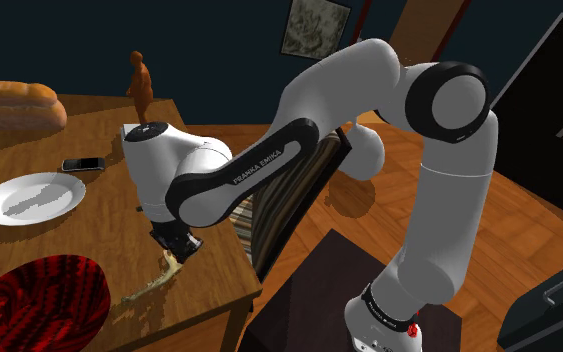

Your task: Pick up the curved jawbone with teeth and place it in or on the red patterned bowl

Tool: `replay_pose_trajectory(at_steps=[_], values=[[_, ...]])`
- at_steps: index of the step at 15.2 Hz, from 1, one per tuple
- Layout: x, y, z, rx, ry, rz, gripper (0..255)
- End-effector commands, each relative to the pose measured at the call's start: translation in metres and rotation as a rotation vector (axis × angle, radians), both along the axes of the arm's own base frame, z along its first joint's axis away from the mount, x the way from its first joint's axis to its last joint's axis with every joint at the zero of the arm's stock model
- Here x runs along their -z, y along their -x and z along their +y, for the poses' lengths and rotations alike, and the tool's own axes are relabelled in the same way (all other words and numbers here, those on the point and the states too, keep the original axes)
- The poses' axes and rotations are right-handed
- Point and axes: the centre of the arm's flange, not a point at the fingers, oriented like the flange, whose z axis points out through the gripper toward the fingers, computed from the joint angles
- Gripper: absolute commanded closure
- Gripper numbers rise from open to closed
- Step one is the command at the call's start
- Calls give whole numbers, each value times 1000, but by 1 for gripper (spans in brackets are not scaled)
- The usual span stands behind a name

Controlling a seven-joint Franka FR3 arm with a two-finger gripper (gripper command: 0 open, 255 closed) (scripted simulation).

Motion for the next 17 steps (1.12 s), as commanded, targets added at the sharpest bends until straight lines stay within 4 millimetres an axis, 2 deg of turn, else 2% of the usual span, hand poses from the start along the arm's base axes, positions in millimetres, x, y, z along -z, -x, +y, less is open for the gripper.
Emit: replay_pose_trajectory(at_steps=[1,3,4,7,14,17], values=[[0,0,0,0,0,0,255],[0,0,0,0,0,0,255],[0,0,0,0,0,0,0],[-9,28,28,60,-39,-194,0],[28,26,25,60,-39,-194,0],[31,26,25,60,-39,-194,0]])
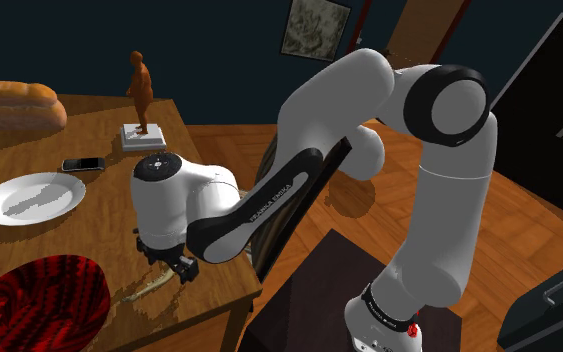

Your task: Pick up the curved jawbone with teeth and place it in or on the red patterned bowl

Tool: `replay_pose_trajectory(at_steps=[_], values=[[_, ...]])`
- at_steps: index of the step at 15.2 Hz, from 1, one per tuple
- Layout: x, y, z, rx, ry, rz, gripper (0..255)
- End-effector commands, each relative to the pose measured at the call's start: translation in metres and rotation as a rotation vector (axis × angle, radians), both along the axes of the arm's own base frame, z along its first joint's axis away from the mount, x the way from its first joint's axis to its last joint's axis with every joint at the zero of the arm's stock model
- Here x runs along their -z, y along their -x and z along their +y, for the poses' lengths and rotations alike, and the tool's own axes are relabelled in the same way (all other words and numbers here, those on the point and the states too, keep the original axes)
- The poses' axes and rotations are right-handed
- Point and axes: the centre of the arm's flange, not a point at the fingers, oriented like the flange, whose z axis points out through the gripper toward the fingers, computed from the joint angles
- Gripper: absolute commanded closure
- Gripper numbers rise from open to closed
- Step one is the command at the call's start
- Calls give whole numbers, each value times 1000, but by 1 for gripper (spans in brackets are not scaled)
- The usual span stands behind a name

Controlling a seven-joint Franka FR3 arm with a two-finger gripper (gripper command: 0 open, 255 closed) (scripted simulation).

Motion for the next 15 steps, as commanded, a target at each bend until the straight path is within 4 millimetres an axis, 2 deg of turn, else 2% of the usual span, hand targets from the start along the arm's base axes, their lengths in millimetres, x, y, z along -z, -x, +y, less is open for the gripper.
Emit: replay_pose_trajectory(at_steps=[1,5,6,15], values=[[1,0,0,0,0,0,0],[1,0,0,0,0,0,0],[1,0,0,0,0,0,255],[1,0,0,0,0,0,255]])
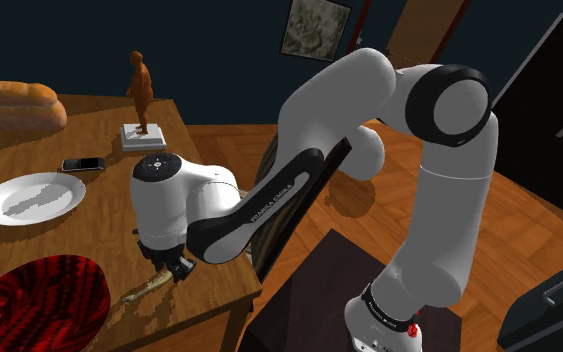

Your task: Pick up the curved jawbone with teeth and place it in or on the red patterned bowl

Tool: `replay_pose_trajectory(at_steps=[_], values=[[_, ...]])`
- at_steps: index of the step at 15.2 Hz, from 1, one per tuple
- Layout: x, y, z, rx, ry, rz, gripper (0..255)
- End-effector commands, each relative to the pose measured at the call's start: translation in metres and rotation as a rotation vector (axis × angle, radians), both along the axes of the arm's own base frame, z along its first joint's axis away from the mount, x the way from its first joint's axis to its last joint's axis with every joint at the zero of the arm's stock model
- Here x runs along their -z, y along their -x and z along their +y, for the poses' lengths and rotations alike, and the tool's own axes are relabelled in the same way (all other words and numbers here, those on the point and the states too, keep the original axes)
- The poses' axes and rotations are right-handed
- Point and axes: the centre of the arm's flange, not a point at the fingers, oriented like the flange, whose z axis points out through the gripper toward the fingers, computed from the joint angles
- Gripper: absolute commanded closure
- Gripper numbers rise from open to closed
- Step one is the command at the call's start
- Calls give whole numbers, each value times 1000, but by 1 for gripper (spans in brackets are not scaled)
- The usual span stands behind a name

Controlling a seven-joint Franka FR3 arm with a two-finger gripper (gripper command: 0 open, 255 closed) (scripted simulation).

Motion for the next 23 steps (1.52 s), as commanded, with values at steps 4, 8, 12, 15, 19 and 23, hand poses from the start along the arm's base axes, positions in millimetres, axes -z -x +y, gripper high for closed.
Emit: replay_pose_trajectory(at_steps=[4,8,12,15,19,23], values=[[-18,-2,-2,4,-2,2,255],[-39,-2,-2,4,-2,2,255],[-61,-2,-2,4,-2,2,255],[-76,-2,-2,4,-2,2,255],[-97,-2,-2,4,-2,2,255],[-119,-2,-2,4,-2,2,255]])
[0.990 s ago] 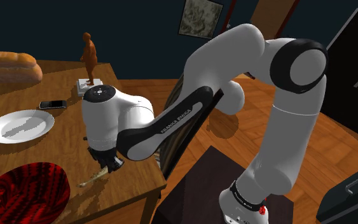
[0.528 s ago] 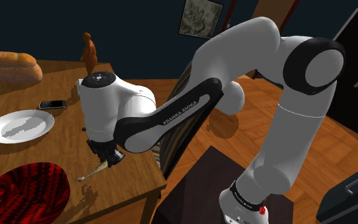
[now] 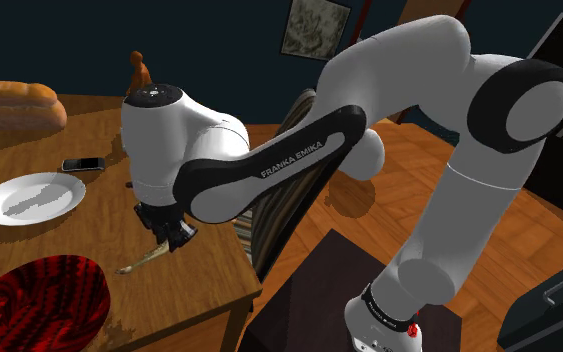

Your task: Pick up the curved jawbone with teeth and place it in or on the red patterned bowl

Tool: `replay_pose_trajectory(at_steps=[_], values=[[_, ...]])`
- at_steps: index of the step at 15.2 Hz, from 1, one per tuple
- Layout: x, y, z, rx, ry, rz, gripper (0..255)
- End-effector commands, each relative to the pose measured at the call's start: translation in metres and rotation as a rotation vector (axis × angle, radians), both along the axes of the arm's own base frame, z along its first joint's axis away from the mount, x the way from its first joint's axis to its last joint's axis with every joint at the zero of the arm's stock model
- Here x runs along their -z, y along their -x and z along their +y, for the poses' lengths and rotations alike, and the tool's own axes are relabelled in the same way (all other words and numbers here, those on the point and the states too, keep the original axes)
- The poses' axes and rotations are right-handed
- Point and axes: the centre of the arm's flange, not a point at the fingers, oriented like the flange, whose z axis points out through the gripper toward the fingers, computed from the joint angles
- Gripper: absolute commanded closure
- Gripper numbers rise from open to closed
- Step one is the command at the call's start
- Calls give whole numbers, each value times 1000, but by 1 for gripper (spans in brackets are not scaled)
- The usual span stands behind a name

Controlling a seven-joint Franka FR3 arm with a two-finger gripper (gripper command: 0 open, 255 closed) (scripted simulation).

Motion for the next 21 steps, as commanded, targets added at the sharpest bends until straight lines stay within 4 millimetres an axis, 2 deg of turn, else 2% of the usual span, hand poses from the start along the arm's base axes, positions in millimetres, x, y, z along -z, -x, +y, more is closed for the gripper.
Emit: replay_pose_trajectory(at_steps=[1,9,21], values=[[-11,0,-1,0,0,1,255],[-49,0,-1,0,0,1,255],[-58,-27,155,0,0,1,255]])
